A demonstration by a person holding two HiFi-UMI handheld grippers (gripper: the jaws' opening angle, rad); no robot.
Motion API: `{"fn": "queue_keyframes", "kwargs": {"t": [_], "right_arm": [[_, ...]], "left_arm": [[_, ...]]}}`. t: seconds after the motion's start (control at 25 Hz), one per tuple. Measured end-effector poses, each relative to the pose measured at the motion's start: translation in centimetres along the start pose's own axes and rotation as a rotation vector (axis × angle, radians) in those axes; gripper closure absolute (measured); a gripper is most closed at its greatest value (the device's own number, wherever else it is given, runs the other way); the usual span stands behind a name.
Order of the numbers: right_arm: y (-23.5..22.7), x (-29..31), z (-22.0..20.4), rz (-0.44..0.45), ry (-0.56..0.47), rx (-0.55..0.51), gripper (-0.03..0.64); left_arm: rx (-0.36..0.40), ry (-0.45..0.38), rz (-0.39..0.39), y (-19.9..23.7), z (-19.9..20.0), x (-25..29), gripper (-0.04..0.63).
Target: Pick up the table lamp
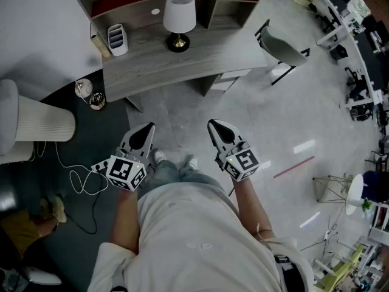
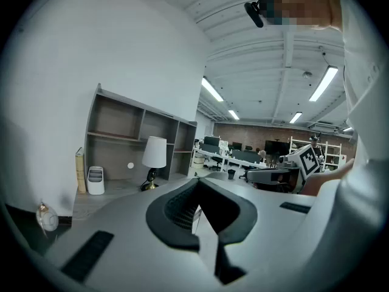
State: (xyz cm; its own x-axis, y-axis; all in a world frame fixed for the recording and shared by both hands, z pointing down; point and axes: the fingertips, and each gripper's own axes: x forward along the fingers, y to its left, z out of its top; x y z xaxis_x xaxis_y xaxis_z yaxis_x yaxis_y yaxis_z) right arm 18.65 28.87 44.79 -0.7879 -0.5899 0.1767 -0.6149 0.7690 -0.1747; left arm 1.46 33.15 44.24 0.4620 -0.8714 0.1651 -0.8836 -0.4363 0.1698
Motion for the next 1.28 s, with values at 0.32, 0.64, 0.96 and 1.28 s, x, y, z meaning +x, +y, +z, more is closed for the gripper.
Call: {"fn": "queue_keyframes", "kwargs": {"t": [0.32, 0.64, 0.96, 1.28], "right_arm": [[2.5, 3.7, 1.0, -0.016, 0.014, -0.020, 0.588], [4.1, 9.0, 2.3, -0.051, -0.023, 0.029, 0.588], [4.5, 12.3, 2.4, -0.121, -0.013, 0.031, 0.588], [0.0, 14.7, 1.7, -0.146, -0.022, 0.091, 0.586]], "left_arm": [[-0.025, -0.006, 0.004, 4.5, 0.7, -1.9, 0.580], [-0.034, -0.015, -0.013, 10.4, 0.9, -3.2, 0.580], [-0.065, -0.003, -0.045, 14.9, 0.2, -3.5, 0.580], [-0.057, 0.034, -0.045, 16.5, -0.7, 0.2, 0.580]]}}
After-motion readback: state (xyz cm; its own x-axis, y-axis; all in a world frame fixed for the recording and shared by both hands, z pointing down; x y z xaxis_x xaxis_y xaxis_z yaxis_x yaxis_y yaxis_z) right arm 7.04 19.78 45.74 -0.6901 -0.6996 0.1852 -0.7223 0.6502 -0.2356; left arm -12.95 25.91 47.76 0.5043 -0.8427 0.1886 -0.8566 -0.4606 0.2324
